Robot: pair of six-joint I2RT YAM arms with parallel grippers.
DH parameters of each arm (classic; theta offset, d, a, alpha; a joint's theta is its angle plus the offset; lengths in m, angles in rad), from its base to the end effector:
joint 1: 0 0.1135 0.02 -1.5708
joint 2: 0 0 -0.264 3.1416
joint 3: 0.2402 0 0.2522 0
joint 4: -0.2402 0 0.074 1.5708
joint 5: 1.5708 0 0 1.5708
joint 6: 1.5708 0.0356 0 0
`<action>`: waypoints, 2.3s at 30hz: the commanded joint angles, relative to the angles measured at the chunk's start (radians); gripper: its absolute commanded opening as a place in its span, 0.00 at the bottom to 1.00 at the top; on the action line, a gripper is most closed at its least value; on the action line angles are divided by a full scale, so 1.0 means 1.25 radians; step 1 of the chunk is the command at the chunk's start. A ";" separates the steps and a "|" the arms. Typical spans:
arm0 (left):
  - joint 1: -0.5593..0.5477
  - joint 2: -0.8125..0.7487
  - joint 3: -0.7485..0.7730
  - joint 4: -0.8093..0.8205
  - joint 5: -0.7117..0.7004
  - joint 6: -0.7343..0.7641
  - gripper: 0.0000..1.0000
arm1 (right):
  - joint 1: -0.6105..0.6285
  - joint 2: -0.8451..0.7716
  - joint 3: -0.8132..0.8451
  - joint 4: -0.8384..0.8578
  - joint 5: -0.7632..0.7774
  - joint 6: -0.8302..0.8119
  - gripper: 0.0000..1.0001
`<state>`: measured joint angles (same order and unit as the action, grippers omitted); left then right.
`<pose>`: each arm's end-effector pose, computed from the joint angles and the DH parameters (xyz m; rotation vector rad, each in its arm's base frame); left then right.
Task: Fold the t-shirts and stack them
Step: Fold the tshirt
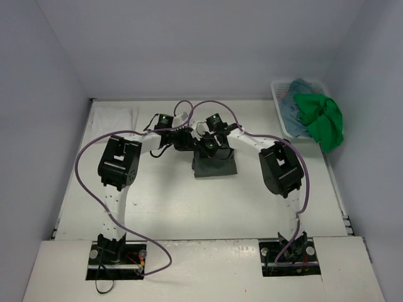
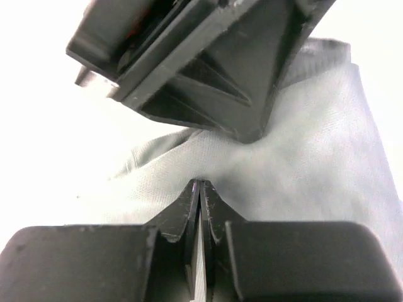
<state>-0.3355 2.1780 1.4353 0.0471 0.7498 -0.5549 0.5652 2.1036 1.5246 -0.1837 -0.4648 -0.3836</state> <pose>0.4344 -0.1771 0.1447 0.1720 2.3728 -1.3024 0.3871 0.2644 0.1840 -1.2602 1.9436 0.6325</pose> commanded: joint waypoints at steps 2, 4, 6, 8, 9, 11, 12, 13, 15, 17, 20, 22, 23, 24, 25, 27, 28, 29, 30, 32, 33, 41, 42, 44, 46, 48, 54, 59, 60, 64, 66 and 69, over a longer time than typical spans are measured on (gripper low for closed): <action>-0.038 0.074 -0.009 -0.122 -0.056 0.030 0.15 | -0.002 -0.056 0.025 0.007 -0.033 0.000 0.00; -0.038 0.086 0.000 -0.127 -0.053 0.032 0.13 | -0.003 -0.059 0.023 0.007 -0.034 -0.001 0.00; -0.037 0.096 0.008 -0.126 -0.048 0.036 0.12 | -0.004 -0.062 0.019 0.007 -0.037 -0.005 0.00; -0.037 0.096 0.011 -0.128 -0.043 0.039 0.08 | -0.007 -0.064 0.015 0.007 -0.038 -0.007 0.00; -0.036 0.093 0.014 -0.130 -0.044 0.044 0.06 | -0.007 -0.067 0.011 0.007 -0.040 -0.009 0.00; -0.031 0.081 0.020 -0.141 -0.045 0.054 0.00 | -0.012 -0.073 0.008 0.007 -0.044 -0.010 0.00; -0.027 0.075 0.030 -0.147 -0.048 0.066 0.00 | -0.013 -0.080 0.005 0.007 -0.044 -0.011 0.00; -0.022 0.070 0.035 -0.158 -0.049 0.072 0.00 | -0.016 -0.085 0.001 0.007 -0.045 -0.015 0.00; -0.004 0.053 0.049 -0.174 -0.049 0.090 0.00 | -0.021 -0.102 0.000 0.007 -0.044 -0.017 0.00; 0.009 0.037 0.073 -0.202 -0.054 0.098 0.00 | -0.026 -0.116 -0.006 0.006 -0.028 -0.022 0.00; 0.028 0.017 0.108 -0.246 -0.061 0.144 0.00 | -0.038 -0.146 -0.016 0.007 -0.012 -0.032 0.00; 0.036 0.002 0.123 -0.270 -0.066 0.166 0.00 | -0.045 -0.164 -0.018 0.008 -0.007 -0.036 0.00; 0.039 -0.002 0.126 -0.276 -0.066 0.182 0.00 | -0.053 -0.167 -0.018 0.007 0.001 -0.037 0.00; 0.044 -0.006 0.128 -0.281 -0.066 0.186 0.00 | -0.056 -0.166 -0.018 0.007 0.012 -0.039 0.00; 0.046 -0.011 0.127 -0.287 -0.064 0.189 0.00 | -0.057 -0.165 -0.019 0.006 0.027 -0.051 0.00; 0.048 -0.015 0.126 -0.287 -0.062 0.192 0.00 | -0.057 -0.155 -0.029 0.003 0.059 -0.062 0.02; 0.048 -0.015 0.124 -0.287 -0.061 0.192 0.00 | -0.057 -0.151 -0.027 -0.011 0.063 -0.067 0.05; 0.048 -0.015 0.119 -0.286 -0.056 0.194 0.00 | -0.057 -0.144 -0.033 -0.014 0.063 -0.072 0.08; 0.048 -0.016 0.116 -0.283 -0.054 0.194 0.00 | -0.057 -0.142 -0.037 -0.017 0.058 -0.075 0.08; 0.048 -0.016 0.112 -0.282 -0.045 0.194 0.00 | -0.057 -0.131 -0.039 -0.027 0.054 -0.081 0.08; 0.048 -0.017 0.110 -0.281 -0.039 0.194 0.00 | -0.057 -0.126 -0.037 -0.032 0.049 -0.083 0.06; 0.068 -0.033 0.068 -0.256 0.017 0.154 0.47 | -0.047 -0.077 -0.039 -0.059 0.018 -0.092 0.00; 0.076 -0.035 0.059 -0.238 0.028 0.146 0.51 | -0.047 -0.077 -0.045 -0.059 0.016 -0.093 0.00; 0.098 -0.040 0.034 -0.218 0.064 0.115 0.59 | -0.047 -0.074 -0.066 -0.058 0.006 -0.102 0.00; 0.111 -0.048 0.013 -0.184 0.081 0.095 0.60 | -0.050 -0.079 -0.084 -0.042 -0.004 -0.105 0.00; 0.128 -0.048 0.005 -0.172 0.095 0.076 0.61 | -0.053 -0.092 -0.109 -0.021 -0.015 -0.105 0.00; 0.138 -0.087 -0.096 -0.098 0.119 0.035 0.63 | -0.055 -0.080 -0.137 -0.008 -0.016 -0.115 0.00; 0.126 -0.107 -0.141 -0.090 0.100 0.035 0.65 | -0.055 -0.070 -0.134 0.005 -0.026 -0.110 0.00; 0.121 -0.109 -0.143 -0.094 0.092 0.035 0.65 | -0.055 -0.069 -0.131 0.006 -0.031 -0.109 0.00; 0.076 -0.129 -0.166 -0.099 0.051 0.051 0.67 | -0.055 -0.074 -0.126 0.006 -0.033 -0.110 0.00; 0.062 -0.142 -0.195 -0.092 0.031 0.050 0.67 | -0.055 -0.075 -0.126 0.005 -0.034 -0.110 0.00; 0.044 -0.152 -0.233 -0.081 -0.019 0.048 0.69 | -0.055 -0.081 -0.129 0.005 -0.037 -0.108 0.00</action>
<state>-0.2501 1.9976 1.2053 0.0013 0.8612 -0.5240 0.4969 2.0251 1.3701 -0.1745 -0.4877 -0.5102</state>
